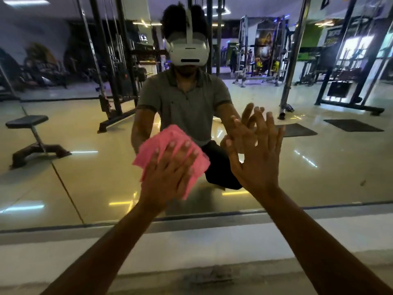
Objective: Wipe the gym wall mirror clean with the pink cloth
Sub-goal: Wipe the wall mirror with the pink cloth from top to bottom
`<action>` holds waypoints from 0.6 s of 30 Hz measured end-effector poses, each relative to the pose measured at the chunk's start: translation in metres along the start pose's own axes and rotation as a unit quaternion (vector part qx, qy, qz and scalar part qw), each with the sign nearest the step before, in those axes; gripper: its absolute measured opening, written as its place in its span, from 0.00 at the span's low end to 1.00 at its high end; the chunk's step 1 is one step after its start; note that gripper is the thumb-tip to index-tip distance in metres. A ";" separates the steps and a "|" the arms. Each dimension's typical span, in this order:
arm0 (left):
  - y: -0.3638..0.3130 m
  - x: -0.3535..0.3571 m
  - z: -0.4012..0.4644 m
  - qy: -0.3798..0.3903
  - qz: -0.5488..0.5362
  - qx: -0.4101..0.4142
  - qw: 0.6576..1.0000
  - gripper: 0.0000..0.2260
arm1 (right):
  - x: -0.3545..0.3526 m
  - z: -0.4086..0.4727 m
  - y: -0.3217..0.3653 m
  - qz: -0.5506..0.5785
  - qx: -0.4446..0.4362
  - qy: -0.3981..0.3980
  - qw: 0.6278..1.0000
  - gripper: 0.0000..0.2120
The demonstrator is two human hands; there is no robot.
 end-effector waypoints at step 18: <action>-0.093 0.016 0.107 -0.046 0.017 0.002 0.999 0.30 | -0.029 0.011 -0.097 0.016 -0.007 0.040 0.999 0.28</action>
Point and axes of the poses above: each hand's wrist, its own z-axis towards the middle knuckle, its own x-axis out of the palm, y = z × x, the point moved 5 cm from there along z, towards the middle knuckle, and after that the axes turned 11 degrees about -y, right-handed, at the moved point
